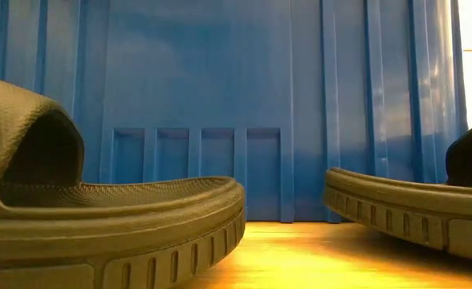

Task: Pick and place slides into bin
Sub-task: Put the black slide into the blue bin

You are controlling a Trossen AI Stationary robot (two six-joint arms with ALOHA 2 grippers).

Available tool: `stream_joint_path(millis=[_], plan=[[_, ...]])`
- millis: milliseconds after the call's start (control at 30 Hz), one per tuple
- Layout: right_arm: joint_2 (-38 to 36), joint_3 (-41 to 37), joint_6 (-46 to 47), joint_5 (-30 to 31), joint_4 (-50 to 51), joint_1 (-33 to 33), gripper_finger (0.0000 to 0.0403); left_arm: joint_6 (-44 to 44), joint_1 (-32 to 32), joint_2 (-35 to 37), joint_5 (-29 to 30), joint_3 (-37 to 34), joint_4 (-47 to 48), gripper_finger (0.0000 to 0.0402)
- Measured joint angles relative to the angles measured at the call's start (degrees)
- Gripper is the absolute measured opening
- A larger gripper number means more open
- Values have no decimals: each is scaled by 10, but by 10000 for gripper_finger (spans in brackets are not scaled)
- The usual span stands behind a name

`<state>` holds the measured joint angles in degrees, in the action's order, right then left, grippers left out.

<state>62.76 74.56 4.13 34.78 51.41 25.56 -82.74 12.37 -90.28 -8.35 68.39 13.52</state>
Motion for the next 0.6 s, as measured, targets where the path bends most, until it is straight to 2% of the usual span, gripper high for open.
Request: stream_joint_path(millis=[167, 400, 600], plan=[[0, 0, -12, -22, 0, 0, 12, -10, -9, 3, 21, -12, -18, 0], [0, 0, -12, -23, 2, 0, 12, -10, -19, 13, 10, -15, -27, 0], [0, 0, -9, -23, 2, 0, 12, -65, -56, 49, 43, -18, -14, 0]])
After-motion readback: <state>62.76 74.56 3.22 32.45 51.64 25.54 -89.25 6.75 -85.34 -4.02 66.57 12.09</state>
